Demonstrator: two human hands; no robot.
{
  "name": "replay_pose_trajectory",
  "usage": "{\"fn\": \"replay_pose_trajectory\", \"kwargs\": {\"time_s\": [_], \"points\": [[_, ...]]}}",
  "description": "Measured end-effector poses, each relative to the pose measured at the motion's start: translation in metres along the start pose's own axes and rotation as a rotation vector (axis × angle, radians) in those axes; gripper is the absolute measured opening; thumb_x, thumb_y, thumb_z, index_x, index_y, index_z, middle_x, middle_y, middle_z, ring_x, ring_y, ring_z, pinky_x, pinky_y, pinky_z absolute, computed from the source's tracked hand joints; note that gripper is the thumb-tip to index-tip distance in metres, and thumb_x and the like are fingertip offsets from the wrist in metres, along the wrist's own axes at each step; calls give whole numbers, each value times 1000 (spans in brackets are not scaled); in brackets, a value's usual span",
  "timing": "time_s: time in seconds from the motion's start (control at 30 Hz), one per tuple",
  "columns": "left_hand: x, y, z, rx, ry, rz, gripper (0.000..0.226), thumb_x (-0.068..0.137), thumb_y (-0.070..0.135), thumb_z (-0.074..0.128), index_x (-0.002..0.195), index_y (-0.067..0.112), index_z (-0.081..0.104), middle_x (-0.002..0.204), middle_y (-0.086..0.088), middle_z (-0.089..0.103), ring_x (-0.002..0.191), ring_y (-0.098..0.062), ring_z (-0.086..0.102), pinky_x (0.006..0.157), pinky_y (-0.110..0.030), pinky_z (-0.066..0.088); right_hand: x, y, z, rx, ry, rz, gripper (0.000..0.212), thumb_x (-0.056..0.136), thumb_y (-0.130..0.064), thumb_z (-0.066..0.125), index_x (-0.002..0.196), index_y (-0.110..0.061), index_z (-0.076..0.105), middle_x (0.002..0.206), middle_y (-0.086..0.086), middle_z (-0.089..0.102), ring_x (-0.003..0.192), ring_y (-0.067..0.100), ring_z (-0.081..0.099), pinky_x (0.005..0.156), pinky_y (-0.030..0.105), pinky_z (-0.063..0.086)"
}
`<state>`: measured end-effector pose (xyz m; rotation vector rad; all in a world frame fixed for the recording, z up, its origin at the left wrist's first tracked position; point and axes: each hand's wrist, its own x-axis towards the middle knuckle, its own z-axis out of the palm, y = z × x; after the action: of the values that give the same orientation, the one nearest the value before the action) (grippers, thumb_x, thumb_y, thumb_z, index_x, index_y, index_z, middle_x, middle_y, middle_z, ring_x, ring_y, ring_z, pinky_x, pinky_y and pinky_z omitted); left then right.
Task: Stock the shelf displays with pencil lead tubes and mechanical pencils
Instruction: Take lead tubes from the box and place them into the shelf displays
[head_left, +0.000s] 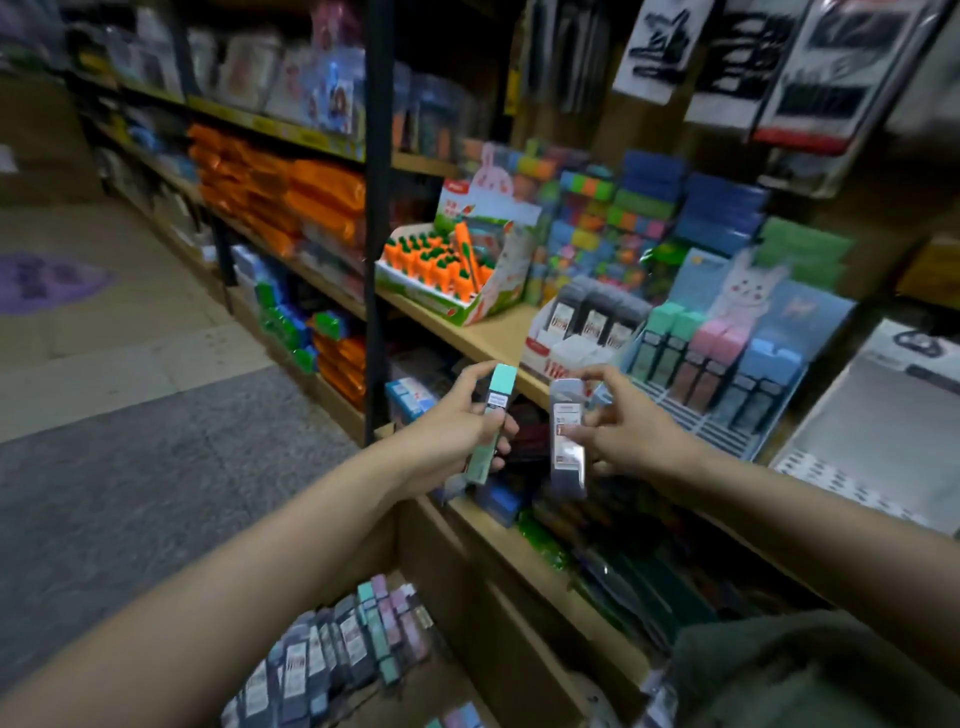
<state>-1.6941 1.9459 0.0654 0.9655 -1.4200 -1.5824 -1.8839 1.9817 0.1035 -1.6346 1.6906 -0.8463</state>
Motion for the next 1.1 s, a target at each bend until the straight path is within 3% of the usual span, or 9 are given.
{"fn": "replay_pose_trajectory", "kwargs": {"time_s": [0.1, 0.23, 0.37, 0.5, 0.6, 0.67, 0.73, 0.8, 1.1], "points": [[13, 12, 9, -23, -3, 28, 52, 99, 0, 42, 134, 38, 34, 86, -9, 58, 65, -14, 56, 57, -28, 52, 4, -12, -38, -171, 174, -66, 41, 88, -19, 68, 114, -38, 43, 74, 3, 71, 66, 16, 70, 67, 42, 60], [28, 23, 18, -55, -13, 26, 54, 96, -1, 43, 117, 48, 37, 86, -7, 60, 64, -13, 57, 58, -31, 51, 18, -31, -74, -227, 356, -154, 40, 90, -22, 67, 119, -30, 41, 72, 0, 69, 54, 6, 65, 56, 32, 53], [41, 31, 16, -40, 6, 36, 57, 94, -5, 42, 124, 41, 30, 84, -4, 59, 66, -14, 54, 56, -29, 50, 44, -50, -89, -275, 498, -215, 38, 89, -24, 69, 116, -25, 42, 89, 1, 61, 73, 20, 68, 67, 38, 57], [50, 34, 7, -56, 60, 54, 41, 97, -5, 37, 132, 15, 36, 86, -5, 57, 67, -14, 52, 59, -29, 48, 75, -58, -81, -319, 559, -312, 41, 86, -20, 72, 117, -25, 46, 80, -10, 58, 71, 4, 60, 52, 8, 41], [57, 31, 1, -55, 57, 41, 33, 99, -3, 38, 130, 7, 42, 93, -7, 59, 75, -17, 53, 65, -31, 49, 102, -56, -64, -299, 553, -343, 38, 86, -16, 73, 111, -27, 45, 80, -10, 57, 69, -2, 54, 47, 4, 37], [60, 29, -2, -67, 61, 39, 31, 100, -2, 40, 130, 6, 44, 98, -10, 60, 78, -17, 55, 69, -31, 50, 118, -53, -55, -292, 557, -342, 40, 86, -15, 72, 109, -30, 44, 89, -7, 58, 75, 4, 58, 57, 8, 43], [64, 28, -6, -89, 75, 35, 31, 100, -1, 42, 130, 7, 46, 101, -11, 60, 79, -17, 57, 69, -29, 52, 130, -50, -47, -313, 556, -335, 40, 86, -13, 72, 112, -27, 46, 99, -2, 59, 87, 15, 62, 70, 26, 55], [69, 26, -10, -106, 88, 17, 31, 100, 1, 44, 130, 9, 47, 102, -12, 60, 79, -15, 60, 67, -27, 55, 139, -45, -43, -361, 553, -313, 41, 86, -12, 72, 114, -26, 47, 105, 2, 61, 91, 18, 62, 77, 35, 57], [82, 15, -10, -134, 103, -14, 28, 98, 5, 50, 123, 18, 53, 105, -13, 60, 81, -14, 65, 67, -26, 57, 152, -22, -26, -601, 554, -298, 38, 78, -15, 78, 109, -17, 55, 110, 7, 56, 93, 27, 60, 80, 44, 54]]}}
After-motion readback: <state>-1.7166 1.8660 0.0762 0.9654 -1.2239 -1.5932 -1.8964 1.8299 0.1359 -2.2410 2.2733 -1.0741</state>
